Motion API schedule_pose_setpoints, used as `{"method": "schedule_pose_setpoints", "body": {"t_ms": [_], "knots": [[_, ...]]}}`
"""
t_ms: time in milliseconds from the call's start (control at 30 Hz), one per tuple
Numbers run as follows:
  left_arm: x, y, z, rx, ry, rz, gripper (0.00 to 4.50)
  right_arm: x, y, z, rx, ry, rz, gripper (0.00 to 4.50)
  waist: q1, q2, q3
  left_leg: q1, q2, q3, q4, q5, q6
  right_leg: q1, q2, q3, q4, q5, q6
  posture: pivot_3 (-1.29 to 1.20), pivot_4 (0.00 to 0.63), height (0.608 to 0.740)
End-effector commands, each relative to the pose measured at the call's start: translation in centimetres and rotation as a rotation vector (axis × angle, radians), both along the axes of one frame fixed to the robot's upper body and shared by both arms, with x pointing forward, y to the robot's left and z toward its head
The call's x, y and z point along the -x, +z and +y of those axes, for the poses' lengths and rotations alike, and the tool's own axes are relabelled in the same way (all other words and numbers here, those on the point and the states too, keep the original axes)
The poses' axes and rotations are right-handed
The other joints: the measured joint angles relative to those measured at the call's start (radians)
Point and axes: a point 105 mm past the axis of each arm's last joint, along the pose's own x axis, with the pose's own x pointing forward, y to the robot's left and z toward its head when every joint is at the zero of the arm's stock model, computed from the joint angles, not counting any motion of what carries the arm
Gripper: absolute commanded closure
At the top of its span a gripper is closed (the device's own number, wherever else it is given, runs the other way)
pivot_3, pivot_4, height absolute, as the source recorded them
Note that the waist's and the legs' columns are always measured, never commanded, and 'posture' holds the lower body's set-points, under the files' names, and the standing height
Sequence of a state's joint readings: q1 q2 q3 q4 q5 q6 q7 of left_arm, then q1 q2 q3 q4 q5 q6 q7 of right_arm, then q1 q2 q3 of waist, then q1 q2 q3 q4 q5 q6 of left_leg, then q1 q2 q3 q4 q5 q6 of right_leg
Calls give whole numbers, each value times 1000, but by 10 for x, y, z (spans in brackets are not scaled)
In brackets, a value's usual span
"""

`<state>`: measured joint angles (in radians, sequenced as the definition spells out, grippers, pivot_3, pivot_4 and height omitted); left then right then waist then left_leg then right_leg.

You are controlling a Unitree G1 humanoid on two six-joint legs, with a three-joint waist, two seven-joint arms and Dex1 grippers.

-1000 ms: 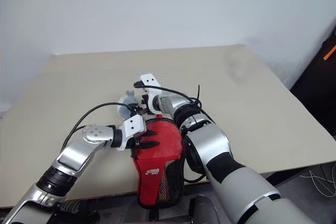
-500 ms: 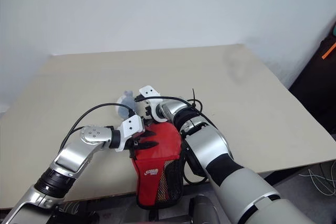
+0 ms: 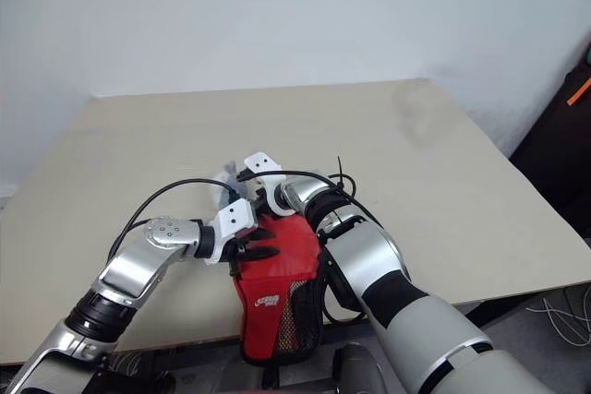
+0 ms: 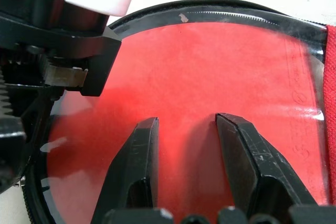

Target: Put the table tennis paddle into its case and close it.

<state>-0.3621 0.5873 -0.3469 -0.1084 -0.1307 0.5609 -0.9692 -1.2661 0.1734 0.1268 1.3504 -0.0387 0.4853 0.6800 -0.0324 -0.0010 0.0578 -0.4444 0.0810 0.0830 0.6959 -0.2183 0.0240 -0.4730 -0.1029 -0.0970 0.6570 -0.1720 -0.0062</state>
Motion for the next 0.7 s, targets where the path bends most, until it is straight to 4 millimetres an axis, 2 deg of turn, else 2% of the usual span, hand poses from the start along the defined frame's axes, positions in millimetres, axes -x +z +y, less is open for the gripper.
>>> {"method": "schedule_pose_setpoints", "body": {"t_ms": [33,400,500,533,567,600,633,667,700], "knots": [[12,-38,8,-97,23,136,2736,24,-1,38,-55,78,22,4473,1,0,0,0,0,0,0,0,0,0,0,0,0,0,0,0,0,688],[7,-50,7,-169,39,170,2736,3,3,23,-59,-64,-30,4473,12,3,-1,-2,0,-5,-1,0,0,4,0,-3,-1,0,0,0,0,688],[5,-51,7,-172,60,196,2736,-1,7,20,-71,-87,-40,4473,15,2,-3,-5,10,-3,-14,0,0,5,1,-1,2,0,0,0,0,688],[4,-51,8,-175,70,203,2736,-3,8,20,-76,-94,-43,4473,21,-10,-9,-5,18,6,-22,0,0,5,-1,3,15,-1,1,0,0,688],[3,-51,8,-178,76,208,2736,-4,10,19,-80,-100,-47,4473,24,-26,-13,1,22,27,-29,0,0,5,0,12,46,-17,-15,0,0,688],[2,-52,9,-179,85,217,2736,-6,13,19,-92,-106,-51,4473,29,-24,-13,14,16,52,-33,0,-1,-4,1,32,61,-42,-22,0,0,688],[0,-52,10,-179,103,227,2736,-8,16,19,-109,-112,-55,4473,35,-15,-13,18,16,58,-30,-1,-3,-5,2,33,65,-49,-30,0,0,688],[-2,-52,11,-177,121,236,2736,-9,20,19,-120,-116,-62,4473,37,-5,-12,14,14,41,-18,-6,-12,-3,0,26,59,-50,-32,0,0,688],[-3,-52,11,-174,128,242,2736,-11,22,18,-131,-119,-67,4473,31,10,-11,13,10,11,-11,-9,-17,2,-2,9,50,-50,-32,0,0,688]]}}
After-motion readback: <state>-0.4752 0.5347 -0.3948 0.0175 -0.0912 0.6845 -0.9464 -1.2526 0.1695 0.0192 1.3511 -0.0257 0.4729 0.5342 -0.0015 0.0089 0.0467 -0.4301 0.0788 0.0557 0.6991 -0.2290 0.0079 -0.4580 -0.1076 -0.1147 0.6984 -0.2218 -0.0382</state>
